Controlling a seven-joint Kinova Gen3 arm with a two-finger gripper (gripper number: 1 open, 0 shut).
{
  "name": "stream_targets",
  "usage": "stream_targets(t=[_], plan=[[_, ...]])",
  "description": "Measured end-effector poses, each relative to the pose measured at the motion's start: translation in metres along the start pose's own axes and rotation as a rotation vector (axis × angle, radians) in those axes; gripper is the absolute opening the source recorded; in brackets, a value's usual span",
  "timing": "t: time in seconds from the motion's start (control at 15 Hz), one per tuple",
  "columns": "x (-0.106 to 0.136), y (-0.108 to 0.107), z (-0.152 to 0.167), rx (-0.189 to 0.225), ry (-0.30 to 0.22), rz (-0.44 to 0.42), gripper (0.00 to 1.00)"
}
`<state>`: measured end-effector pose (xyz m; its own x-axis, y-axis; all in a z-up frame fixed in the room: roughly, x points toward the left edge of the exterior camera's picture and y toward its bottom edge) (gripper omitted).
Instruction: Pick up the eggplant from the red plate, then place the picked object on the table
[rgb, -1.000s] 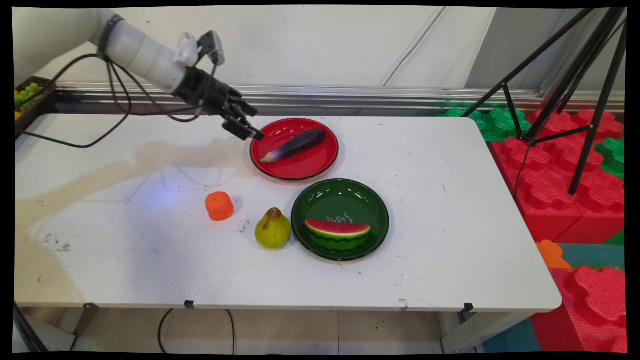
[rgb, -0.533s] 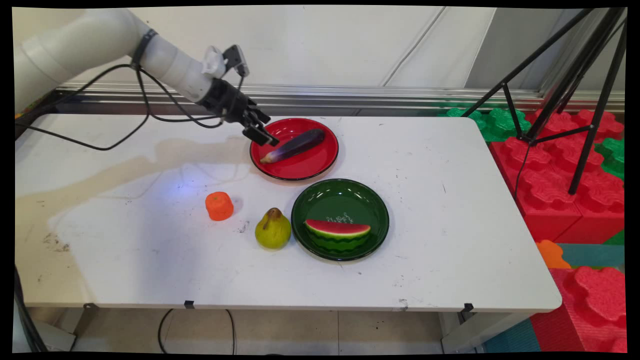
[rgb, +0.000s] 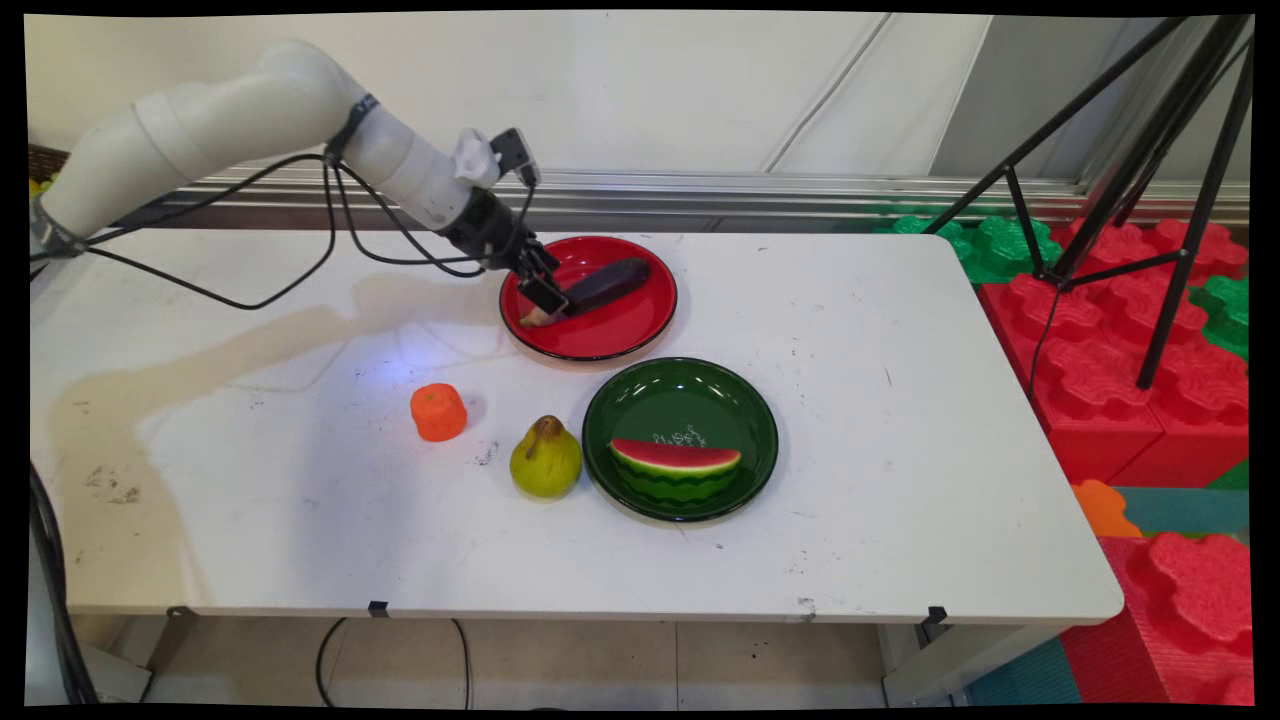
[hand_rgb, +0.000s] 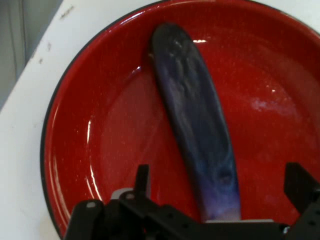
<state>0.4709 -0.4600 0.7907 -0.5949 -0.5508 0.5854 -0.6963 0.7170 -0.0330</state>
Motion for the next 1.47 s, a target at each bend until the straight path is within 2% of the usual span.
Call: stream_targets(t=[0.47,0.53,1.07,1.47], plan=[[0.005,-0.004,0.032,0.004,-0.030,-0.017,1.00],[0.006,-0.005,0.034,0.005,-0.031,-0.020,0.00],[0.007,-0.007,0.040,0.008,-0.031,-0.040,0.00],[0.006,-0.008,0.024,0.017,-0.008,-0.051,0.00]])
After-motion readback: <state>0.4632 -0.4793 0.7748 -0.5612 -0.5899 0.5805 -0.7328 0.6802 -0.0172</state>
